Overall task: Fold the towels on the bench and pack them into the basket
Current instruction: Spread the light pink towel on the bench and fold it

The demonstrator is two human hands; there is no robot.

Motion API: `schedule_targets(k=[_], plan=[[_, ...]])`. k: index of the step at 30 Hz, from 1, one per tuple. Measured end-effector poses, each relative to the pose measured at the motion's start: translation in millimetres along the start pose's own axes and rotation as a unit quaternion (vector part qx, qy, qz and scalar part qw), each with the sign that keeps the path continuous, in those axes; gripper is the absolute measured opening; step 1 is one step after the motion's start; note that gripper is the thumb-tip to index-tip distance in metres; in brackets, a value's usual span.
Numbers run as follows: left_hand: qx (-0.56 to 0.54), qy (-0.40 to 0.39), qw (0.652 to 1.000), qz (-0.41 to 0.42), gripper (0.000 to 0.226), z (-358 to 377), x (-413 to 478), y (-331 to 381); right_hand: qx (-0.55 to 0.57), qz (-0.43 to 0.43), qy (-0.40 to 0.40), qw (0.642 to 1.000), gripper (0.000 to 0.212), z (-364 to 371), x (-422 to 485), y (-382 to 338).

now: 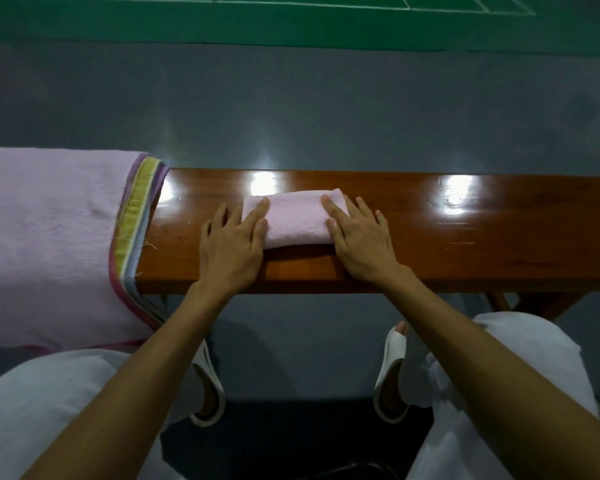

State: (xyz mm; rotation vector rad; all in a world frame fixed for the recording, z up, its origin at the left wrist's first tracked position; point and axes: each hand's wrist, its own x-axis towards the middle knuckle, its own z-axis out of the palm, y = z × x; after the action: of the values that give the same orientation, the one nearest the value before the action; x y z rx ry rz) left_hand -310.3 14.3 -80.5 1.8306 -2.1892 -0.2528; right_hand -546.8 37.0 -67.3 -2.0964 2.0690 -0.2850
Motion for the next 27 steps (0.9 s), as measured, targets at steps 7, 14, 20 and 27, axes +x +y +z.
schedule_targets(k=[7, 14, 20, 27], plan=[[-0.074, 0.053, 0.996, -0.018, 0.046, -14, -8, 4, 0.053, -0.003, 0.055, 0.997, 0.047, -5, -1, 3], [-0.061, -0.003, 0.997, -0.045, 0.040, -14, -3, 11, 0.049, 0.010, 0.029, 0.998, 0.050, -16, 3, 1], [-0.063, 0.012, 0.998, -0.028, 0.038, -8, 6, 22, 0.093, 0.029, 0.020, 0.995, 0.044, -24, 8, -6], [-0.175, 0.034, 0.984, -0.016, 0.027, -12, 14, 32, 0.173, 0.045, 0.022, 0.984, 0.043, -28, 10, -8]])
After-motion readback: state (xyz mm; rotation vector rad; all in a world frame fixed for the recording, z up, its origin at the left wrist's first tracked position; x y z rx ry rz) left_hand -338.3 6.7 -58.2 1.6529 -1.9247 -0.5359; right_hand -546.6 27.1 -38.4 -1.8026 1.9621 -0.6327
